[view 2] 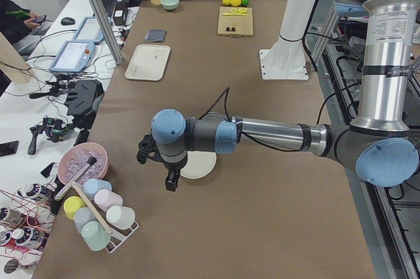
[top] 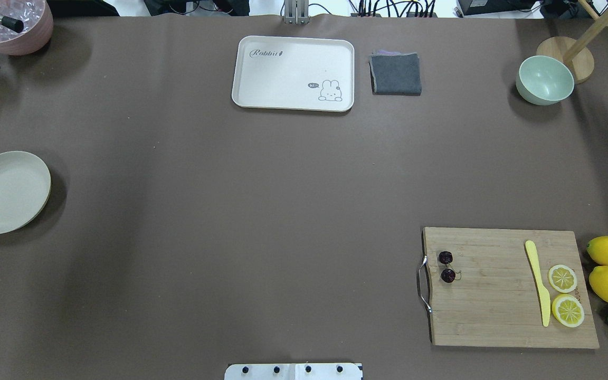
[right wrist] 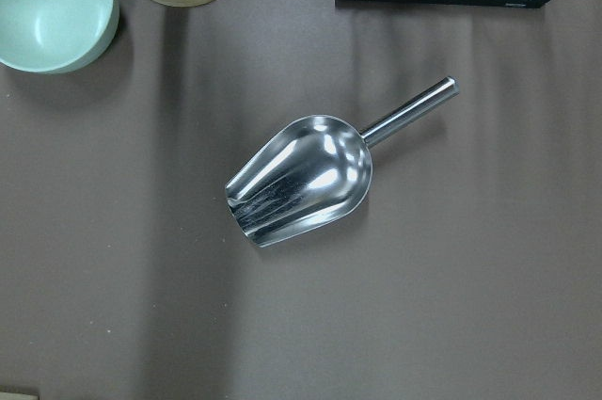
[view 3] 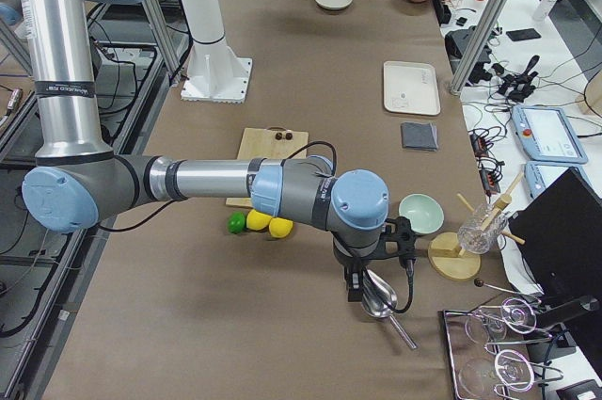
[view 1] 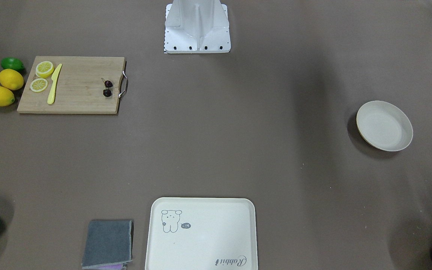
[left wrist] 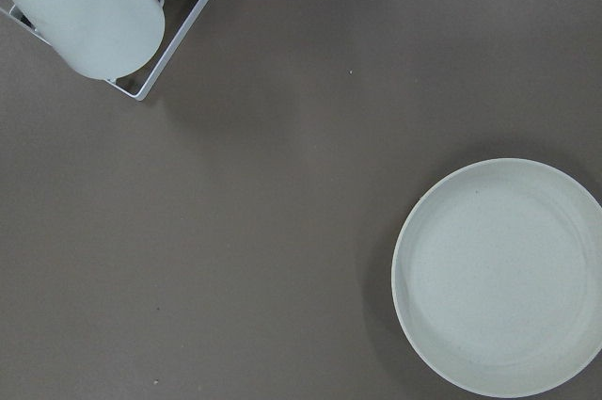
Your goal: Place red cherry on plate
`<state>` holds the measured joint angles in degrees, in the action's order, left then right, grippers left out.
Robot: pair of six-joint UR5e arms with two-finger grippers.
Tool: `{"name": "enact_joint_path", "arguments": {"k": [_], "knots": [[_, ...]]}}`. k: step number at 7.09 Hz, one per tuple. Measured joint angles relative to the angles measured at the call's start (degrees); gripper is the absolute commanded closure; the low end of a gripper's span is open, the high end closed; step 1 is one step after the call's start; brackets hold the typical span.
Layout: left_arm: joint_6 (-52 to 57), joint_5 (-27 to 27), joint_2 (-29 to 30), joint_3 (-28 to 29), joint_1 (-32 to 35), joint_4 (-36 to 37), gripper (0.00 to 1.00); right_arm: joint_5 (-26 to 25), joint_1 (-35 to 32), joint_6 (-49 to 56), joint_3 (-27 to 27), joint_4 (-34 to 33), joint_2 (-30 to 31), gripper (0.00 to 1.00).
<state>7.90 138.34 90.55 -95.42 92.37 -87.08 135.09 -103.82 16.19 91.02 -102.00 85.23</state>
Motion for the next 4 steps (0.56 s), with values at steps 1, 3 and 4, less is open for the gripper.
{"name": "enact_joint_path", "arguments": {"k": [1,3,4], "knots": [[0.01,0.04,0.14,0.08,0.00,-0.01,0.02,-0.19,-0.88,0.10,0.14,-0.02,0.31,0.00],[-0.04,0.16,0.44,0.14,-0.33,0.10,0.02,-0.51,-2.60,0.15,0.50,-0.18,0.90,0.00],[-0.06,0.15,0.75,1.10,-1.02,0.08,0.02,-0.47,-3.19,0.16,0.59,-0.30,1.19,0.00]]}}
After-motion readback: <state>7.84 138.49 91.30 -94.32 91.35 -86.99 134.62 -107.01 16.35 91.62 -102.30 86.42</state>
